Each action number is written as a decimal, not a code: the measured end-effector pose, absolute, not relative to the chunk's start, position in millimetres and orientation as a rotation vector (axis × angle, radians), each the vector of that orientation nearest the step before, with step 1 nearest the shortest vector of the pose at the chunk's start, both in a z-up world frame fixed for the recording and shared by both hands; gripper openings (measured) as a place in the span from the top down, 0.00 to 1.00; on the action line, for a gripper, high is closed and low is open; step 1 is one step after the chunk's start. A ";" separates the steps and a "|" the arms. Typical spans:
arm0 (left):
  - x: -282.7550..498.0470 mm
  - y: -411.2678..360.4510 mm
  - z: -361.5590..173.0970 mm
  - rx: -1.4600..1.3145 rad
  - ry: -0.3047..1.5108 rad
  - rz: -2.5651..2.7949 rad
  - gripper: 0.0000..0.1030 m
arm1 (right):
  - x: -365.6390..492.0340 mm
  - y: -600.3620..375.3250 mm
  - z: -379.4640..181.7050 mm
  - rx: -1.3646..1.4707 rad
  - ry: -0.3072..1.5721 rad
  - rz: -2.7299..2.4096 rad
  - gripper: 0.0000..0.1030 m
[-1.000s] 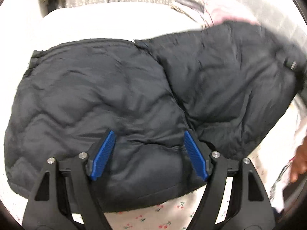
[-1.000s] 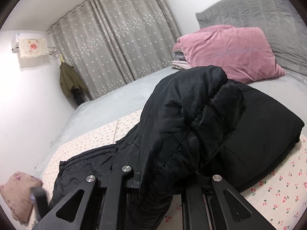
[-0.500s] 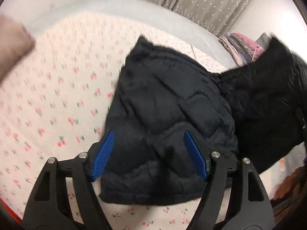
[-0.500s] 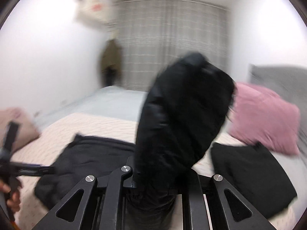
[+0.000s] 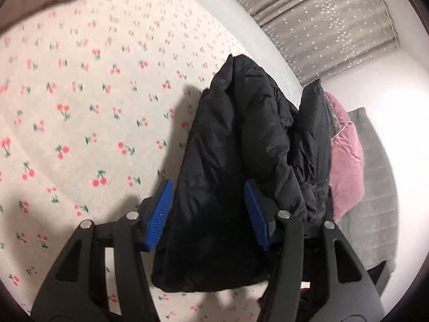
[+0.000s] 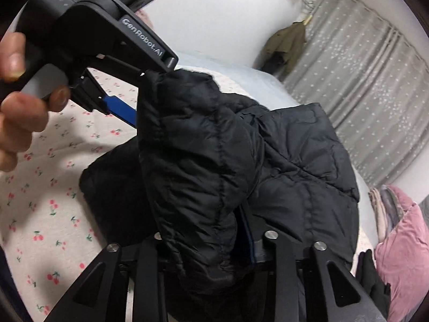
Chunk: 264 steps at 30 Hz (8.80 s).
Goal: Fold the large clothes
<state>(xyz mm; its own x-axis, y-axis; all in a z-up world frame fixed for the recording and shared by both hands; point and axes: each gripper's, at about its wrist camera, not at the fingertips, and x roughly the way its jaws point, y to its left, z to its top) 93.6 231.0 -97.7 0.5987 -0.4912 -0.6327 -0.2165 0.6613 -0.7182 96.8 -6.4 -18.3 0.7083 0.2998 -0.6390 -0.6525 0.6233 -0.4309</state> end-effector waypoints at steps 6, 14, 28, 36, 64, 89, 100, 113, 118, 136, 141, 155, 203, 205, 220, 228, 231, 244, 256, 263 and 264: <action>86.8 249.7 -84.7 -0.923 0.852 -0.150 0.45 | 89.3 -14.7 -16.8 -0.683 0.616 0.711 0.28; 92.8 216.5 -51.7 -0.720 0.788 -0.201 0.45 | 104.1 -102.6 69.2 -0.140 0.653 0.944 0.27; 105.9 167.9 -74.0 -0.346 1.001 -0.118 0.61 | 173.1 -144.7 30.0 0.119 0.827 0.603 0.31; 97.4 187.8 -60.3 -0.374 0.935 -0.092 0.60 | 152.4 -81.5 0.8 -0.193 0.835 0.699 0.30; 128.0 162.9 -9.8 -0.405 0.724 -0.094 0.40 | 283.2 -187.2 26.5 0.292 0.899 0.571 0.30; 131.3 155.3 -63.4 -0.301 0.911 0.017 0.31 | 300.6 -142.2 -1.8 0.091 0.974 0.573 0.25; 70.3 228.8 -121.3 -0.740 1.048 -0.086 0.17 | 264.7 -272.8 -55.0 0.699 1.191 0.473 0.06; 60.0 229.5 -140.9 -0.821 1.063 -0.195 0.15 | 258.8 -242.4 -75.1 0.667 1.216 0.607 0.05; 58.0 229.8 -144.8 -0.805 1.056 -0.186 0.15 | 265.5 -245.9 -90.9 0.696 1.248 0.616 0.05; 92.6 171.3 -128.7 -0.595 1.030 -0.125 0.23 | 266.4 -224.2 -77.4 0.566 1.193 0.614 0.23; 99.3 160.8 -125.1 -0.556 1.020 -0.112 0.32 | 266.2 -226.1 -71.5 0.524 1.174 0.603 0.31; 119.2 131.7 -105.0 -0.458 0.957 -0.065 0.70 | 254.9 -218.7 -41.0 0.359 1.069 0.566 0.52; 322.3 354.2 -108.1 -0.216 0.837 0.288 0.62 | 377.8 91.4 -60.6 0.146 0.780 0.574 0.67; 324.8 352.1 -111.9 -0.182 0.791 0.266 0.62 | 377.6 86.8 -71.1 0.184 0.756 0.605 0.65; 215.3 356.5 -37.6 -0.244 0.800 0.426 0.37 | 331.1 19.4 -51.8 0.187 0.909 0.641 0.23; 61.5 252.0 0.1 -0.240 0.688 0.429 0.16 | 232.1 -20.8 -9.0 0.111 0.890 0.719 0.20; 27.6 222.2 11.1 -0.254 0.678 0.425 0.16 | 199.6 -28.3 16.6 0.071 0.880 0.727 0.20; -59.0 166.1 14.0 -0.184 0.551 0.494 0.03 | 75.9 -51.1 43.2 -0.044 0.770 0.818 0.09; -70.4 162.6 -18.3 -0.171 0.563 0.511 0.03 | 61.5 -61.7 31.1 -0.062 0.718 0.771 0.00; -67.5 168.3 -30.6 -0.200 0.597 0.504 0.03 | 61.1 -64.3 30.5 -0.071 0.708 0.762 0.00; -67.5 168.3 -32.1 -0.204 0.596 0.503 0.03 | 62.1 -64.0 29.3 -0.070 0.718 0.767 0.00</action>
